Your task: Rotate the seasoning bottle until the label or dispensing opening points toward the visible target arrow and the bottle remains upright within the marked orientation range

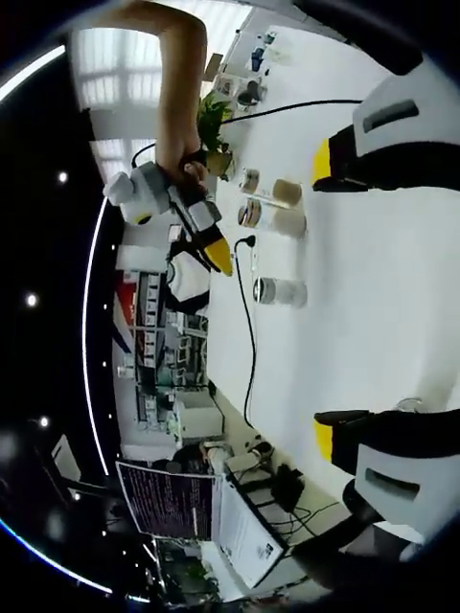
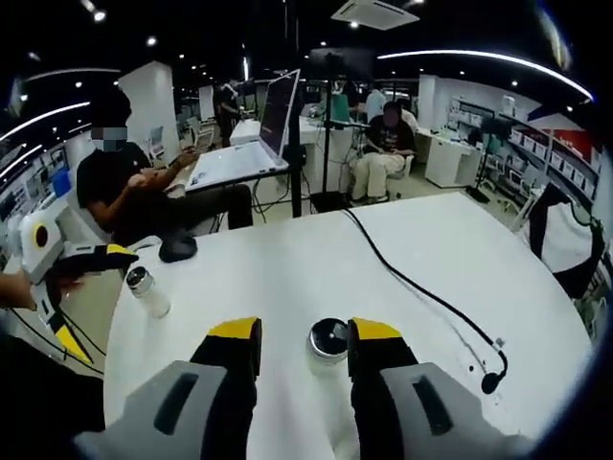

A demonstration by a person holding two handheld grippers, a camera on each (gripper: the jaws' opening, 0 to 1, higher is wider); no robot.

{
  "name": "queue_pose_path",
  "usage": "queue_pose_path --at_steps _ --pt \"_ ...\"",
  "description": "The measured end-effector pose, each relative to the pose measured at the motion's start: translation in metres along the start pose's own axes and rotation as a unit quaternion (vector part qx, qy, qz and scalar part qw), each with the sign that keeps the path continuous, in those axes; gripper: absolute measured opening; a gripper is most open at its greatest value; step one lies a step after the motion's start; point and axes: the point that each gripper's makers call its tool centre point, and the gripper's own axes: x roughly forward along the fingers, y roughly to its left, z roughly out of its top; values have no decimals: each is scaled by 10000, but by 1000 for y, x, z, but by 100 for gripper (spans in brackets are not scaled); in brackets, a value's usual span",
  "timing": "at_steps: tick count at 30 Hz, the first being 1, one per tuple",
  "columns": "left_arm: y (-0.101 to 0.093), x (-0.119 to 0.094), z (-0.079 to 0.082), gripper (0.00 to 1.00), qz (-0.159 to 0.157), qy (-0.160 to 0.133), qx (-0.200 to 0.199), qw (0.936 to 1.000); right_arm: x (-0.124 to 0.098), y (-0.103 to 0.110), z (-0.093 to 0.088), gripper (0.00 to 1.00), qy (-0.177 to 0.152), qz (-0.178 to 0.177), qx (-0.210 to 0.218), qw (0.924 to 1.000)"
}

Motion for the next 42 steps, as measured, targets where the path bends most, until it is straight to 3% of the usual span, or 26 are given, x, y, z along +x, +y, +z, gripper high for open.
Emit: queue_pose_path --at_steps 7,13,21,27,33,42 --pt "-5 11 -11 100 54 206 57 9998 14 -18 -17 34 78 52 110 9999" --pt "-7 18 -3 100 97 137 1 9999 25 -31 -20 34 45 35 189 9998" --pt "1 16 8 100 241 37 -68 9997 35 -33 -18 34 103 100 150 9998" --pt "7 12 -7 99 338 341 4 9988 51 -31 -32 34 353 131 51 9993" --pt "8 5 -4 99 357 224 -98 9991 65 -33 -43 34 539 108 53 9985" --pt "3 0 -14 99 267 414 -94 9987 66 -28 -52 33 637 120 365 9972"
